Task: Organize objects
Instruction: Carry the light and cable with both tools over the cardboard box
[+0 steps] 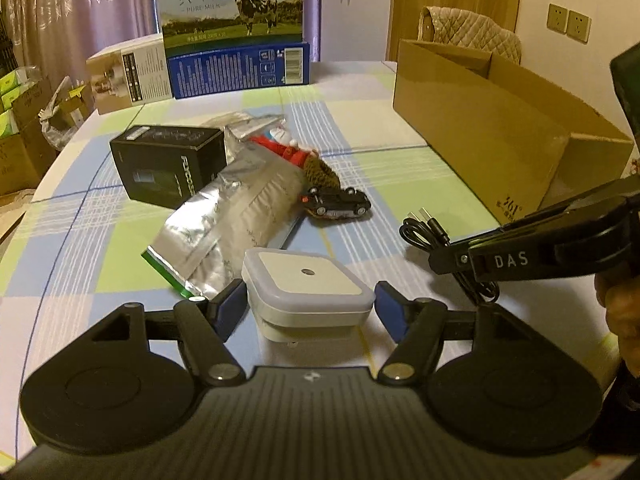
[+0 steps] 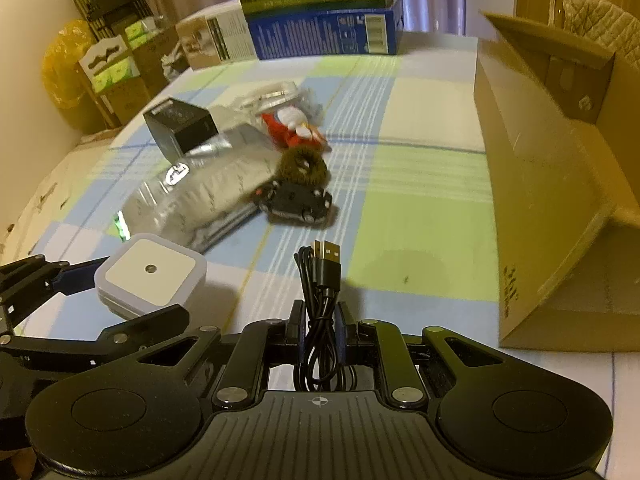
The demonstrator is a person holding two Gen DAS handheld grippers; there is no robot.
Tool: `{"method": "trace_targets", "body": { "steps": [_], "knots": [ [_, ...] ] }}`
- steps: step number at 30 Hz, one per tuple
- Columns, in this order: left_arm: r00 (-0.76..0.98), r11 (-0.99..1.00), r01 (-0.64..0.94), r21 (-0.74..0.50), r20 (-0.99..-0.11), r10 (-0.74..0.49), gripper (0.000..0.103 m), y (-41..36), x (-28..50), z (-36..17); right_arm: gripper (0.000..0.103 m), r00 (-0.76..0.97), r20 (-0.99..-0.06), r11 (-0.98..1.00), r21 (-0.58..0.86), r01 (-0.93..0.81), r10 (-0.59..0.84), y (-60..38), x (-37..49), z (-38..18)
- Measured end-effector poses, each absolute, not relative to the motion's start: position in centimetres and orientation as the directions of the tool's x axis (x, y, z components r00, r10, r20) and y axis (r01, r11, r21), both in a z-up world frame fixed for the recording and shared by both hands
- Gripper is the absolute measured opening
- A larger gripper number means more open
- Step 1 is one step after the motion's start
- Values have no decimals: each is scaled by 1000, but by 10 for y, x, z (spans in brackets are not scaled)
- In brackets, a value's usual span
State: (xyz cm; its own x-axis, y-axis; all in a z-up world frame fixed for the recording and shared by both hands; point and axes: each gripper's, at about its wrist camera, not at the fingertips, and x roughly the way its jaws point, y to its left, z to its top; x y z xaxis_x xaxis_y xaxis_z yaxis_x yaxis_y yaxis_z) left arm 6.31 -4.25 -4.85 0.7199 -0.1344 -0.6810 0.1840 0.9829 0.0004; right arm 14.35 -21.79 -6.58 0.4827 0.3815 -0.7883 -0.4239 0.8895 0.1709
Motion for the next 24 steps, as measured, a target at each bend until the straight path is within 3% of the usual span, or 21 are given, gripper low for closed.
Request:
{"method": "trace_targets", "body": {
  "steps": [13, 24],
  "knots": [
    [779, 976, 216, 11, -605, -166, 65, -64, 65, 14, 11, 620, -676, 899, 156, -409, 399, -244, 131, 17],
    [783, 923, 386, -6, -528, -330, 65, -149, 98, 63, 11, 748, -617, 968, 116, -221, 245, -348, 151, 75]
  ]
}}
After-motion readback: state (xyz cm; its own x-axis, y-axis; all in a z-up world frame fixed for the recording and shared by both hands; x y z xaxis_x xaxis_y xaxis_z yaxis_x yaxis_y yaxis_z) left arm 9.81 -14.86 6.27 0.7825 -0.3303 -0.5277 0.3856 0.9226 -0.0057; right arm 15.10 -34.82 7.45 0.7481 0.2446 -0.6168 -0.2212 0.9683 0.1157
